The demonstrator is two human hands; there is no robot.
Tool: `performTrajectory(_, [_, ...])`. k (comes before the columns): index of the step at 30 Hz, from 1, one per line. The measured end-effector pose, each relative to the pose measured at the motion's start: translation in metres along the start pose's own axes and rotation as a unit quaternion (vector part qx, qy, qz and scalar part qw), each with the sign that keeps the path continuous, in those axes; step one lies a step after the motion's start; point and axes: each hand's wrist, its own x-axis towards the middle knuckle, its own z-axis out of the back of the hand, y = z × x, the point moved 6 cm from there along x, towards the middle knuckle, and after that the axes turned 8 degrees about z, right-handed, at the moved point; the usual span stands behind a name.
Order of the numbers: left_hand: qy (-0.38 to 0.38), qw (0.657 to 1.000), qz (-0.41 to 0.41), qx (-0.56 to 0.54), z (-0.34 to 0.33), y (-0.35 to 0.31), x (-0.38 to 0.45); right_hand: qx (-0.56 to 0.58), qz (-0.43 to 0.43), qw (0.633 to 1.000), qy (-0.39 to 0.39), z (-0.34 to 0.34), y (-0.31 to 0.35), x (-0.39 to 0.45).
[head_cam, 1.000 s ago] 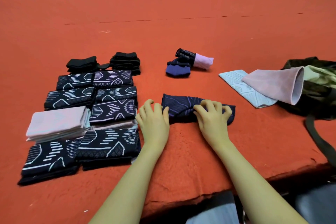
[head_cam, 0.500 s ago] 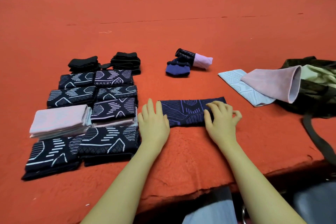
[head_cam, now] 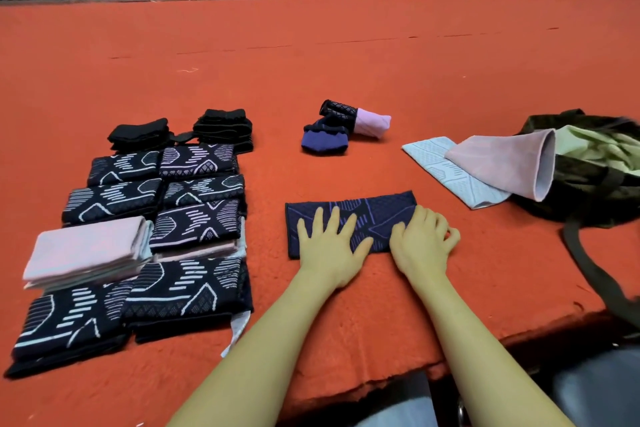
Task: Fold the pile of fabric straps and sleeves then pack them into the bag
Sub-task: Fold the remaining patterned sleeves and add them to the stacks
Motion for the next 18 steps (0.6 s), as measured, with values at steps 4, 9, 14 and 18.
performTrajectory(4, [-0.003, 1.0, 0.003, 0.002, -0.002, 0.002, 0.002, 0.054, 0.037, 0.998, 0.005, 0.001, 0.002, 0.005])
performTrajectory(9, [-0.004, 1.0, 0.002, 0.014, -0.003, 0.003, 0.001, 0.126, 0.057, 0.986, -0.093, 0.017, 0.001, -0.003])
performTrajectory(14, [-0.021, 1.0, 0.009, -0.02, -0.001, 0.003, -0.002, 0.035, 0.064, 0.981, -0.181, 0.025, 0.005, -0.012])
performTrajectory(18, [-0.032, 0.999, 0.019, -0.024, -0.001, 0.002, -0.001, -0.008, -0.051, 0.997, -0.065, 0.008, -0.009, -0.017])
